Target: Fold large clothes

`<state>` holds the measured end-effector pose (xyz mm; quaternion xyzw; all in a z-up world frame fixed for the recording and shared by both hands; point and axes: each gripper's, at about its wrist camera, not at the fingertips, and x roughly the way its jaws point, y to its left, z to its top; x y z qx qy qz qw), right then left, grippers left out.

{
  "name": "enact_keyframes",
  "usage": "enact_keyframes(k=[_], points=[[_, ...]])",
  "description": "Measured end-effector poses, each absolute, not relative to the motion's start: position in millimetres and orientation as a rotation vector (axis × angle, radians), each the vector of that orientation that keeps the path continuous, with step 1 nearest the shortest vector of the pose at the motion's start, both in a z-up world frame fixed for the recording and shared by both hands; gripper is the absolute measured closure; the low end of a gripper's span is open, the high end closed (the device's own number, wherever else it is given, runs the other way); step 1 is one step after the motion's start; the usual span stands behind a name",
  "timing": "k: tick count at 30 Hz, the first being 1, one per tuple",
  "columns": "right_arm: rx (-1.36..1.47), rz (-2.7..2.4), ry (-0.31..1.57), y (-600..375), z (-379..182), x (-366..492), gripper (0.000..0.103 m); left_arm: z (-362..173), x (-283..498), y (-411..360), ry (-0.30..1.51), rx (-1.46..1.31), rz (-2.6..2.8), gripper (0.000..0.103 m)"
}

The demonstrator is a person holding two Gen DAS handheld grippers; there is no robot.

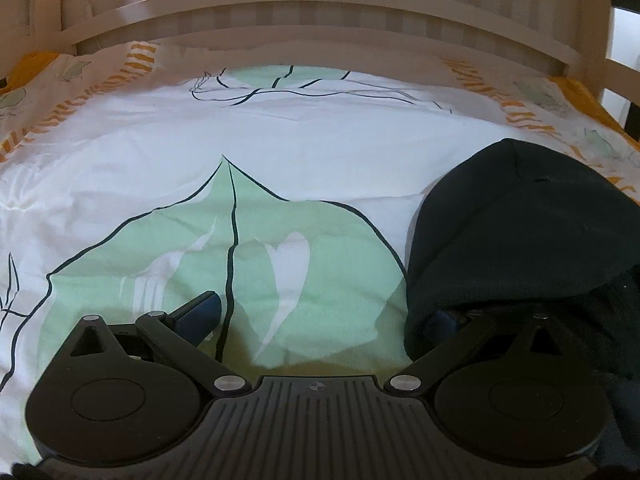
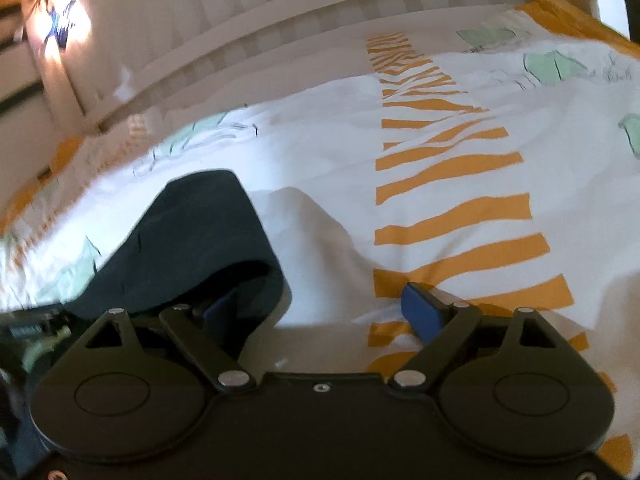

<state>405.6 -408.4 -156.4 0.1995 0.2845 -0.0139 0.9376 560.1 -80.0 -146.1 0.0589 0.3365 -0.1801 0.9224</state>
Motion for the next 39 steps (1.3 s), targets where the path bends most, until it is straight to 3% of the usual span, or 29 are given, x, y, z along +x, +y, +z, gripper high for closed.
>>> enact_keyframes(k=[9,18,24,29,30,31,33,35,36,37,39], points=[[0.403,-0.065,0.566,-406.2,-157.0,405.6,0.017,-142.0,563.2,-73.9,0.707,0.087,-0.388,0.0],[0.242,-0.026,0.672,-409.2,-133.1,389.6,0.013,-78.0,535.5,-59.5,0.663,0.217,-0.546,0.0],[0.119,0.071,0.633,-408.4,-102.8,362.7,0.013,-42.6,539.5,-67.3,0.635,-0.022,-0.564,0.0],[0.172,0.101,0.477,-390.1,-73.6,370.1,0.013,-63.6,550.9,-110.1,0.715,-0.109,-0.568,0.0],[0.174,0.09,0.463,-385.5,-70.5,375.0,0.008,-71.9,552.0,-118.7,0.729,-0.1,-0.563,0.0],[0.17,0.07,0.466,-379.6,-67.7,383.4,0.003,-80.9,553.5,-125.6,0.747,-0.09,-0.556,0.0],[0.143,0.027,0.509,-368.0,-66.7,403.8,0.003,-97.6,555.1,-136.7,0.783,-0.064,-0.544,0.0],[0.094,0.037,0.525,-358.1,-69.1,419.9,0.012,-114.5,558.6,-145.9,0.821,-0.026,-0.51,0.0],[0.07,0.05,0.537,-353.3,-71.1,429.5,0.024,-123.6,560.9,-147.4,0.856,-0.017,-0.495,0.0],[0.06,0.058,0.551,-350.8,-73.2,436.4,0.03,-133.1,563.1,-148.1,0.882,-0.015,-0.491,0.0],[0.074,0.072,0.563,-348.8,-78.1,450.6,0.031,-139.0,559.1,-148.8,0.838,0.012,-0.49,0.0]])
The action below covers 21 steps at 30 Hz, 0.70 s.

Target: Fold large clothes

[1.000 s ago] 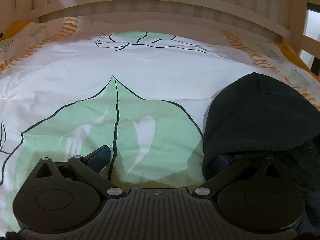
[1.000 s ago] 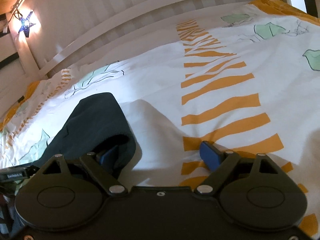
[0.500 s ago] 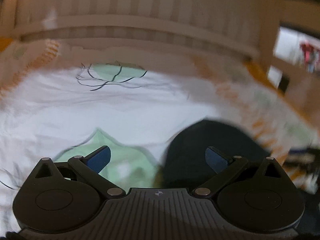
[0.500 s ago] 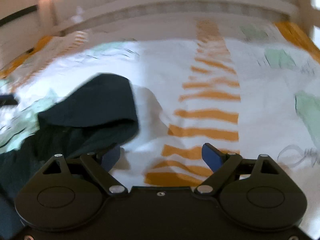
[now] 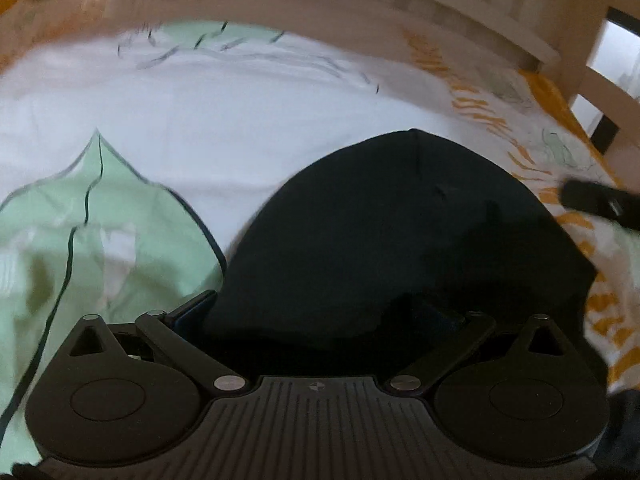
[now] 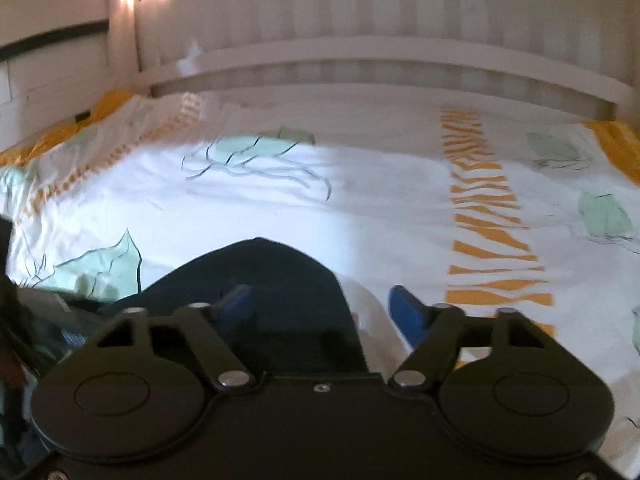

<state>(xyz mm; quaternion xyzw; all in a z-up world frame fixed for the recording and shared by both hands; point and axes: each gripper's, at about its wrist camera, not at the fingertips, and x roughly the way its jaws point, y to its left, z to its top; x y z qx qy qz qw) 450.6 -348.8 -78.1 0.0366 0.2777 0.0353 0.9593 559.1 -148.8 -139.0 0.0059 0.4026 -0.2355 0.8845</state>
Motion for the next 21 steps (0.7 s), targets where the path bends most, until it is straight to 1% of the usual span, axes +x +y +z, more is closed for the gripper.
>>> enact_keyframes(k=[2,3,8,11,12,13,14,15,21], points=[[0.114,0.084,0.573,-350.9,-84.8,462.3,0.032,-141.3,556.8,-148.6,0.819,0.02,-0.487,0.0],[0.141,0.091,0.578,-353.4,-88.4,468.6,0.035,-142.3,556.1,-147.4,0.811,0.018,-0.489,0.0],[0.252,0.065,0.629,-363.1,-108.8,493.1,0.037,-142.3,551.8,-145.3,0.793,0.013,-0.494,0.0],[0.231,0.072,0.671,-362.4,-115.7,502.5,0.05,-140.1,552.5,-146.0,0.79,0.008,-0.496,0.0],[0.233,0.081,0.68,-362.2,-116.3,503.4,0.061,-138.8,552.3,-145.4,0.791,0.002,-0.499,0.0],[0.244,0.088,0.689,-362.7,-116.9,504.3,0.076,-136.4,552.3,-142.7,0.794,-0.011,-0.508,0.0],[0.25,0.09,0.691,-362.6,-115.8,504.0,0.087,-133.7,552.3,-139.6,0.799,-0.031,-0.516,0.0],[0.246,0.089,0.677,-362.2,-113.6,501.1,0.09,-129.8,551.5,-133.8,0.807,-0.065,-0.525,0.0],[0.119,0.137,0.533,-347.3,-85.5,463.2,0.091,-107.0,540.4,-89.2,0.844,-0.313,-0.552,0.0]])
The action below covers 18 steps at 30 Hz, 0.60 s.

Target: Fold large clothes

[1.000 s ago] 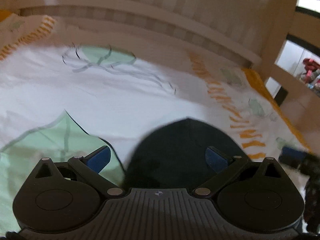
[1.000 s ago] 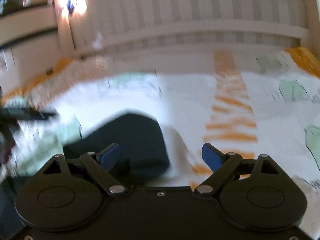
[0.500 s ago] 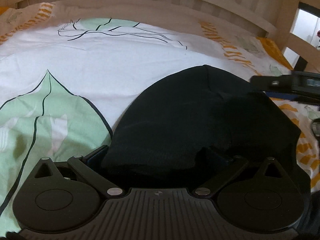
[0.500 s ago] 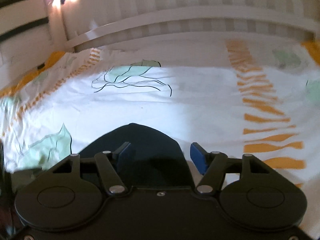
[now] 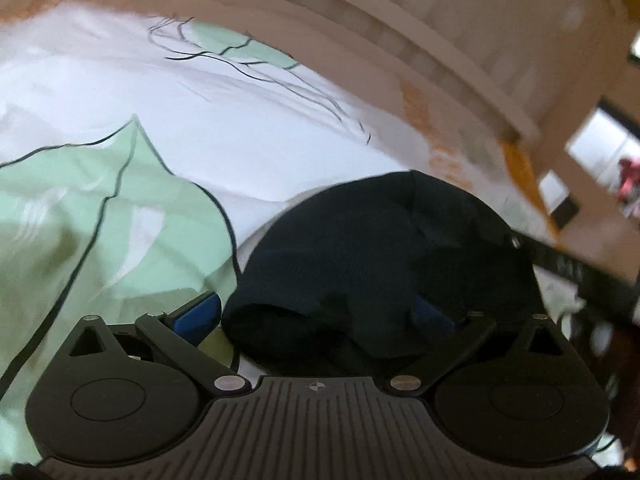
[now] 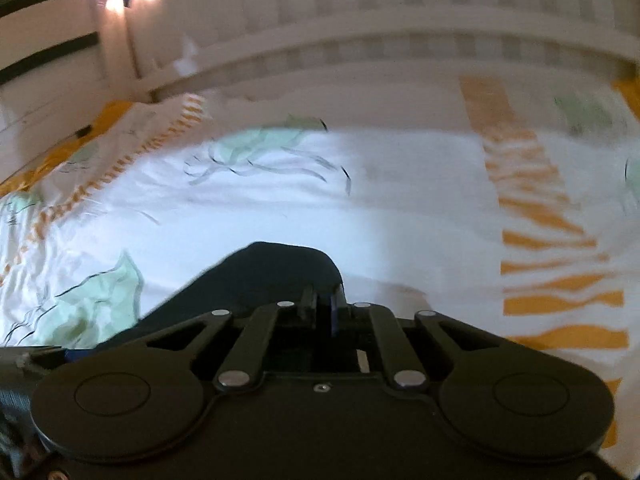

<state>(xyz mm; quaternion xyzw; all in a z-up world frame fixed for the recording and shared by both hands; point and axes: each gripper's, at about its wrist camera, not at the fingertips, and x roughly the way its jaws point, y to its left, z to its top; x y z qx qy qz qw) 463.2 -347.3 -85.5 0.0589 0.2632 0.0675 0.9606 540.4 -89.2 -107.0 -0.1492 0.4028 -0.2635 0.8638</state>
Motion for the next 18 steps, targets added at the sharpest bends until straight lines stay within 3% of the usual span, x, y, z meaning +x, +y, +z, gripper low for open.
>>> enact_keyframes(k=[11,18], points=[[-0.176,0.32,0.302,-297.6,-22.7,320.2,0.094,-50.5,485.3,-31.3,0.827,-0.446,-0.667,0.0],[-0.405,0.434,0.291,-264.2,-37.2,209.9,0.094,-47.4,441.4,6.3,0.881,-0.557,-0.696,0.0]])
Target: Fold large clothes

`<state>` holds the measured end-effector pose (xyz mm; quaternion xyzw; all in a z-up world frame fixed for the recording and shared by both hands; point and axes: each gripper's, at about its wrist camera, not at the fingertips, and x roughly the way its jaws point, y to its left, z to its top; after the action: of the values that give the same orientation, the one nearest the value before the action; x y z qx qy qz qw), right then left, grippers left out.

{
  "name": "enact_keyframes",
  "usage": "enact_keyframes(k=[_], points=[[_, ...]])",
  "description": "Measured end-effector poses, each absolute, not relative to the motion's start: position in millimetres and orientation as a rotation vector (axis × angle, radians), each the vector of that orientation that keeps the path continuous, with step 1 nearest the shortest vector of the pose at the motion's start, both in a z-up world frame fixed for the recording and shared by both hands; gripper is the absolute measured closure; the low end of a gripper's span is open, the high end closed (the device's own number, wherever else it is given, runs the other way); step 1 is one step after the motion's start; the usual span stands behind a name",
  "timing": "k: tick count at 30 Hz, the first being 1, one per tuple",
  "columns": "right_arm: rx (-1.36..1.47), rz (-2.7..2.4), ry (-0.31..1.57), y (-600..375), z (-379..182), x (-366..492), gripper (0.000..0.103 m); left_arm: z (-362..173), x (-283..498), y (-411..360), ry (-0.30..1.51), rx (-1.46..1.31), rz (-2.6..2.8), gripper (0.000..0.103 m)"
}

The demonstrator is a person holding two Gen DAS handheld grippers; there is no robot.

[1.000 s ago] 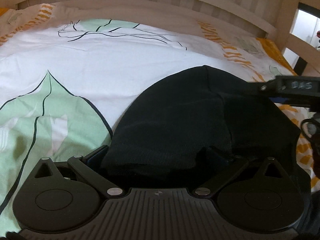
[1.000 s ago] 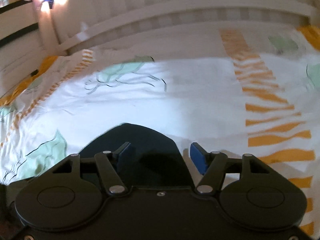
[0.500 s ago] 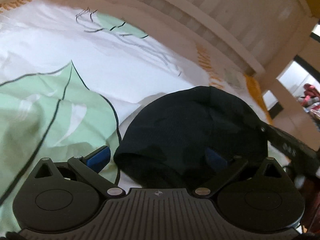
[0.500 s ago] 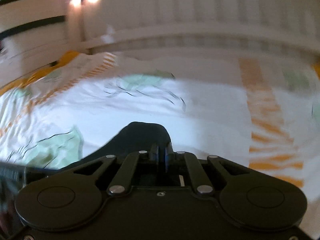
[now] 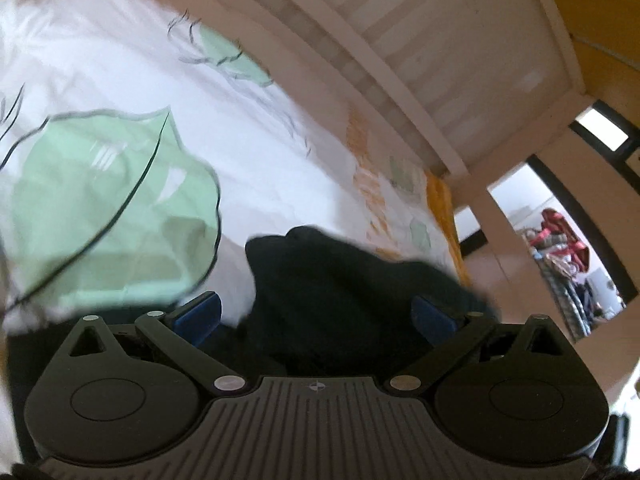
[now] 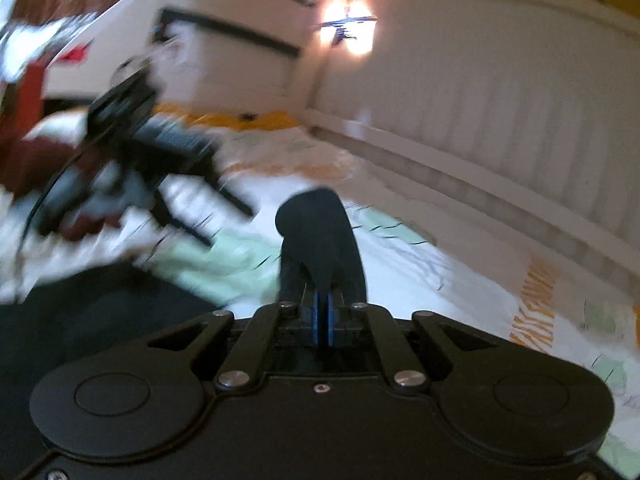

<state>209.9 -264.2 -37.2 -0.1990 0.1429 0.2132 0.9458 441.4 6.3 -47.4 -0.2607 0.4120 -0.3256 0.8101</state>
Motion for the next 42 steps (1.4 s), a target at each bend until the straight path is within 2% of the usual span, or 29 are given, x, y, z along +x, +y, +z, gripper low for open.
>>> enact_keyframes(k=[9,15,17,18,19,20,23,26,35,36,38,39,40,42], points=[[-0.512,0.535,0.452,-227.3,-94.5,132.1,0.092,-88.9,412.9,1.5,1.039,-0.533,-0.677,0.0],[-0.299,0.458,0.502,-238.3,-85.8,141.5,0.084,-100.7,393.8,-7.5,1.044,-0.466,-0.688,0.0],[-0.197,0.427,0.531,-246.5,-77.9,145.8,0.068,-101.3,390.6,-8.3,1.041,-0.459,-0.687,0.0],[-0.12,0.407,0.551,-252.7,-74.4,149.0,0.053,-102.0,388.4,-9.3,1.043,-0.461,-0.69,0.001],[-0.046,0.391,0.57,-256.6,-68.0,151.5,0.045,-102.1,387.1,-9.5,1.045,-0.464,-0.694,0.001],[0.045,0.38,0.588,-263.6,-65.7,153.4,0.042,-102.9,383.4,-10.7,1.045,-0.463,-0.694,0.001],[0.315,0.351,0.629,-281.8,-63.6,160.0,0.041,-100.3,376.8,-11.1,1.039,-0.445,-0.697,0.004],[0.529,0.323,0.676,-293.2,-72.2,171.1,0.039,-96.5,373.5,-12.1,1.031,-0.403,-0.68,0.018],[0.705,0.256,0.767,-288.1,-89.6,204.4,0.039,-92.1,365.7,-4.4,1.022,-0.43,-0.699,0.018],[0.718,0.252,0.77,-286.1,-89.5,209.3,0.04,-91.2,364.8,-4.3,1.018,-0.429,-0.701,0.018],[0.689,0.237,0.766,-278.8,-88.1,215.7,0.052,-89.8,363.2,-3.5,1.012,-0.426,-0.7,0.017],[0.647,0.24,0.766,-275.0,-83.4,221.7,0.08,-89.2,362.7,-3.3,1.009,-0.425,-0.697,0.017],[0.604,0.242,0.758,-270.7,-78.6,222.7,0.094,-88.7,362.4,-2.7,1.006,-0.427,-0.696,0.017],[0.501,0.282,0.708,-264.1,-63.0,226.2,0.095,-87.3,361.5,-1.4,0.997,-0.441,-0.691,0.017]])
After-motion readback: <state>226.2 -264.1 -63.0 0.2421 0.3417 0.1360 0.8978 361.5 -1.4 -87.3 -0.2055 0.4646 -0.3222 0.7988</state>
